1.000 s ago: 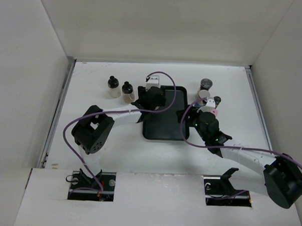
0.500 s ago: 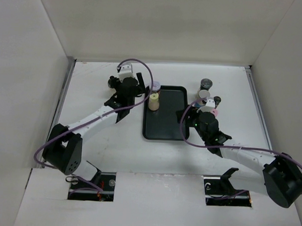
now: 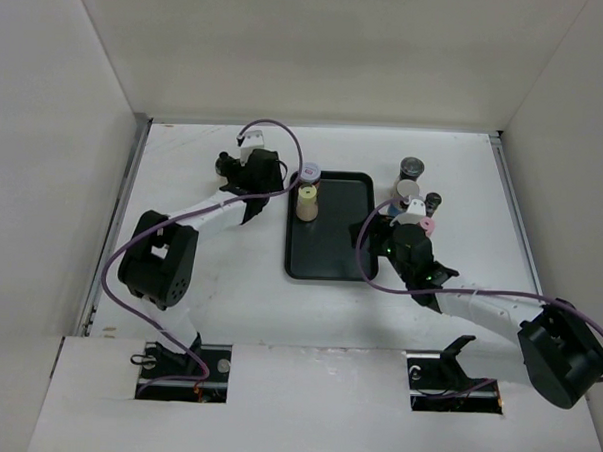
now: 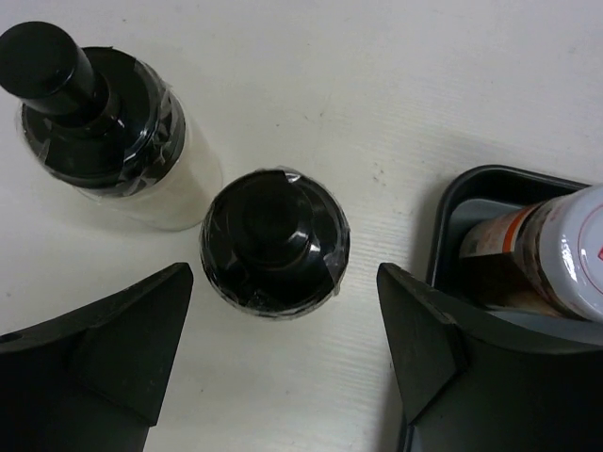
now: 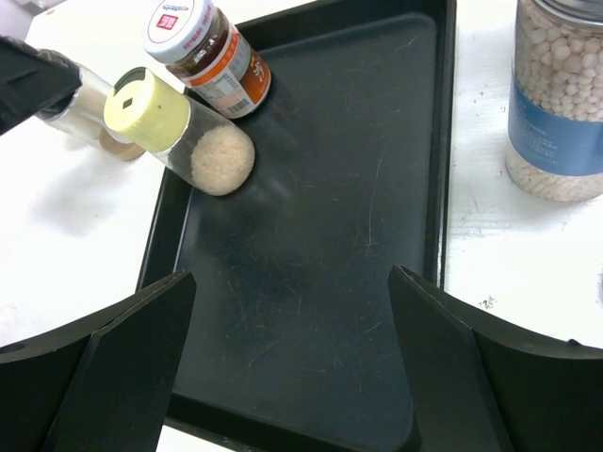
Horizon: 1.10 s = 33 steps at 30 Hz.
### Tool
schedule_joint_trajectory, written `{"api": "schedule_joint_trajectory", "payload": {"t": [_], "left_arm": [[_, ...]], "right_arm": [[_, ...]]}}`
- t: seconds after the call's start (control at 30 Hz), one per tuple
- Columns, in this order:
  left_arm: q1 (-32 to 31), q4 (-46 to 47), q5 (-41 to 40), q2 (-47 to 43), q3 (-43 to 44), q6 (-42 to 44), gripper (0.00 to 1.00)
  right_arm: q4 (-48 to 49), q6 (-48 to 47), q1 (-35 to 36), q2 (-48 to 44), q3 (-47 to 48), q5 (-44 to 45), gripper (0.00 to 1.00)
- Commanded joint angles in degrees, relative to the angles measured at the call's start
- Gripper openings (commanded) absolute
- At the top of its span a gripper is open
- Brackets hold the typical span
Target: Organize the condiment bottles
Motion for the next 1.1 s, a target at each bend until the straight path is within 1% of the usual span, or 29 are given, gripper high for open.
{"api": "schedule_joint_trajectory", "payload": {"t": [0.0, 0.1, 0.17, 0.2, 0.27, 0.33, 0.43, 0.57, 0.67, 0.77, 0.83, 0.87, 0.93, 0.97, 1.03, 1.07], "left_arm": [[1.2, 1.4, 0.7, 0.7, 4.5, 0.4, 0.78], [1.6, 1.8, 0.5, 2.3, 5.6, 1.1, 0.77], [1.9, 1.9, 0.6, 2.9, 5.8, 1.1, 0.72], [1.9, 1.9, 0.5, 3.0, 5.7, 1.1, 0.69], [1.9, 1.9, 0.4, 3.0, 5.2, 1.1, 0.56], [1.9, 2.0, 0.4, 2.5, 4.4, 1.0, 0.46], [1.8, 1.7, 0.0, 0.5, 3.6, 0.9, 0.36], [0.1, 2.7, -2.6, -7.8, 2.3, 1.3, 0.33], [-2.4, 3.2, -3.3, -13.9, 3.5, 2.8, 0.33], [-5.7, 4.9, -4.3, -17.5, 5.6, 5.4, 0.33], [-8.1, 5.8, -3.9, -18.0, 7.7, 5.9, 0.33], [-9.5, 5.7, -3.4, -17.3, 9.4, 5.9, 0.33], [-12.4, 5.6, -2.2, -14.9, 12.9, 6.1, 0.33], [-13.6, 5.9, -1.4, -13.1, 14.5, 6.5, 0.33], [-15.6, 5.9, -0.5, -8.7, 18.3, 6.7, 0.33], [-16.5, 5.8, -0.1, -6.4, 20.1, 6.6, 0.33]], "right_arm": [[3.4, -0.7, 0.7, -0.3, 1.3, -0.3, 0.9], [3.5, -0.7, 0.8, -0.6, 1.3, -0.4, 0.9], [3.5, -0.7, 0.8, -0.6, 1.1, -0.5, 0.9], [3.5, -0.7, 0.8, -0.6, 1.1, -0.5, 0.9], [3.2, -0.7, 0.8, -1.3, 1.1, -0.6, 0.9], [3.4, -0.7, 0.8, -1.9, 0.8, -0.5, 0.9], [3.2, -0.5, 0.5, -2.4, 0.4, -0.6, 0.9], [3.6, -0.4, 0.7, -3.4, 0.2, 0.0, 0.9], [3.9, 0.0, 0.4, -3.5, -0.2, 0.0, 0.9], [3.9, 0.1, 0.4, -4.8, -0.6, 0.3, 0.9], [4.5, 0.2, 0.3, -5.1, -1.1, 0.9, 0.9], [4.7, 0.2, 0.2, -5.1, -1.2, 1.3, 0.88], [4.6, 0.3, 0.1, -5.3, -1.2, 1.6, 0.8], [4.7, 0.4, 0.1, -5.6, -1.5, 1.9, 0.71], [4.8, 0.4, 0.1, -6.3, -1.8, 2.9, 0.45], [4.8, 0.4, 0.1, -6.4, -2.0, 3.5, 0.36]]}}
